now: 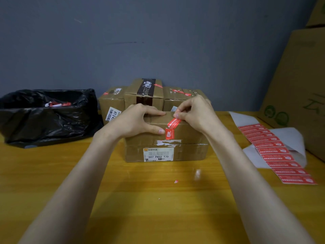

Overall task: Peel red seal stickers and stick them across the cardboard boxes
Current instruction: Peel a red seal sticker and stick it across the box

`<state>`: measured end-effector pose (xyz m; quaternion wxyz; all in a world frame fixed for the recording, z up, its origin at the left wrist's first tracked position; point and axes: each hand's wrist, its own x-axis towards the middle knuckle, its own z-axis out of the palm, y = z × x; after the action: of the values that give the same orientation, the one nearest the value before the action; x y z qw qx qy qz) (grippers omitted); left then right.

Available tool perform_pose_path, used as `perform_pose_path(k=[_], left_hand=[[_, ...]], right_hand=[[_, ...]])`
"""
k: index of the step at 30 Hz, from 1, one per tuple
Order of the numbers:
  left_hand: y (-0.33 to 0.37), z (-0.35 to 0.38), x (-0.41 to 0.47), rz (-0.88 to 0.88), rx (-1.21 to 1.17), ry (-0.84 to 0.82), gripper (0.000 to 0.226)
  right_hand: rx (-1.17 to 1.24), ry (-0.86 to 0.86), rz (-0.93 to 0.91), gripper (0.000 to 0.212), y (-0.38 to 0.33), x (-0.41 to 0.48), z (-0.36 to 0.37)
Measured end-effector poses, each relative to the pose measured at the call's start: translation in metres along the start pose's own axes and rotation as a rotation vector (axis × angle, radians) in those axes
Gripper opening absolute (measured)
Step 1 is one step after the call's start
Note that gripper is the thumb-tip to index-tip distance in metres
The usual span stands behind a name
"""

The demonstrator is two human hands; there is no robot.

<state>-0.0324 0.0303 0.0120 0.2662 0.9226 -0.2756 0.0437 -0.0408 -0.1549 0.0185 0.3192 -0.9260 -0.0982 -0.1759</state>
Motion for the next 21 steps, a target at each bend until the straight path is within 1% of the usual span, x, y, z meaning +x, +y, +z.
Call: perform_pose_path(k=[9, 12, 14, 17, 21], left_hand=[[0.0001, 0.0006, 0.0, 0.0, 0.0, 0.014, 0.063], [-0.0002, 0.0005, -0.0003, 0.0, 0.004, 0.015, 0.063], [-0.0003, 0.0008, -0.0003, 0.001, 0.01, 0.014, 0.063], [0.0, 0.0003, -0.0002, -0.008, 0.002, 0.006, 0.063], [0.002, -0.0005, -0.0004, -0.006, -0.005, 0.002, 0.063]], right_hand=[[-0.009, -0.022, -0.021, 0.006, 0.0009, 0.0, 0.0006], [-0.016, -0.041, -0.017, 0.014, 0.0014, 0.0014, 0.0025], [-0.015, -0.087, -0.004, 0.017, 0.0017, 0.0017, 0.0021], [0.042, -0.149, 0.009, 0.013, 0.0023, 0.0012, -0.0006], [0.136, -0.11, 0.032, 0.015, 0.0039, 0.001, -0.0035]])
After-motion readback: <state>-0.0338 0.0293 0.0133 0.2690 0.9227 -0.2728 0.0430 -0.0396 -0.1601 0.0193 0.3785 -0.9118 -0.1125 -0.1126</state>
